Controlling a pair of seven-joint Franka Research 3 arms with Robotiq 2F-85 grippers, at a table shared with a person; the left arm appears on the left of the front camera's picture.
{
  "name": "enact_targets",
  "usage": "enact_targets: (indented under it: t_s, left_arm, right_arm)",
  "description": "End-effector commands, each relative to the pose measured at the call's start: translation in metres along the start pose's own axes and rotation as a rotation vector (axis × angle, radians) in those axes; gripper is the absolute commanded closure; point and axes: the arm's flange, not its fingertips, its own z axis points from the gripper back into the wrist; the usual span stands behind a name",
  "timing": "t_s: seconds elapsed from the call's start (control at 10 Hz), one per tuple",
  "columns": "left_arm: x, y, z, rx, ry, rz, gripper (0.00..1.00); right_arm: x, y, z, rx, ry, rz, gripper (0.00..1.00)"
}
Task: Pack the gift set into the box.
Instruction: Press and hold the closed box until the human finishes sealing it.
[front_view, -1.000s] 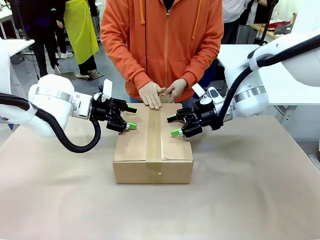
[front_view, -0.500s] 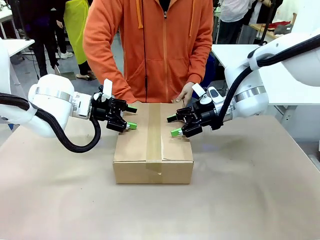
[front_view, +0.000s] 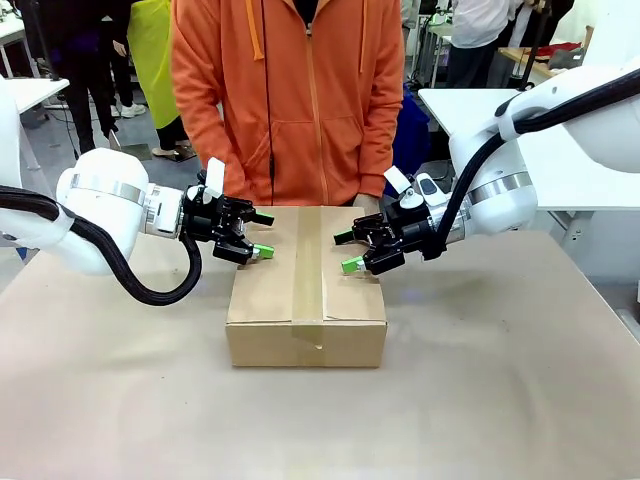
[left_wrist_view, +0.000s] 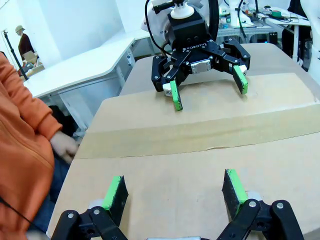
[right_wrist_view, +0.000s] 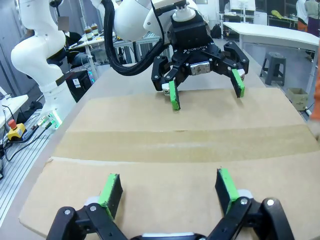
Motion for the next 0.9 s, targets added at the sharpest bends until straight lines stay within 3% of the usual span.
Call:
enact_targets:
  t_s: [0.0,0.1,0.3,0.5,0.6,0.7,0.8]
  left_arm:
    - [0.0,0.0,0.0,0.0,0.0,0.0,0.0]
    - [0.015,-0.016,0.058,0.066,-0.138,-0.054,0.0]
    - [0.014,-0.062,0.173,0.172,-0.425,-0.159,0.0]
    - [-0.033,-0.089,0.23,0.292,-0.566,-0.101,0.0]
    - [-0.058,-0.097,0.235,0.313,-0.622,-0.053,0.0]
    - [0.051,-0.052,0.243,0.255,-0.49,-0.091,0.0]
    - [0.051,-0.052,0.243,0.255,-0.49,-0.091,0.0]
  right_arm:
    - [0.0,0.0,0.0,0.0,0.0,0.0,0.0]
    - [0.013,0.024,0.057,-0.118,-0.166,0.049,0.0]
    - [0.008,0.084,0.159,-0.207,-0.549,0.109,0.0]
    - [-0.034,0.115,0.224,-0.428,-0.866,0.038,0.0]
    - [-0.056,0.119,0.242,-0.575,-0.98,-0.006,0.0]
    - [-0.002,0.108,0.218,-0.302,-0.638,0.03,0.0]
    - [-0.002,0.108,0.218,-0.302,-0.638,0.03,0.0]
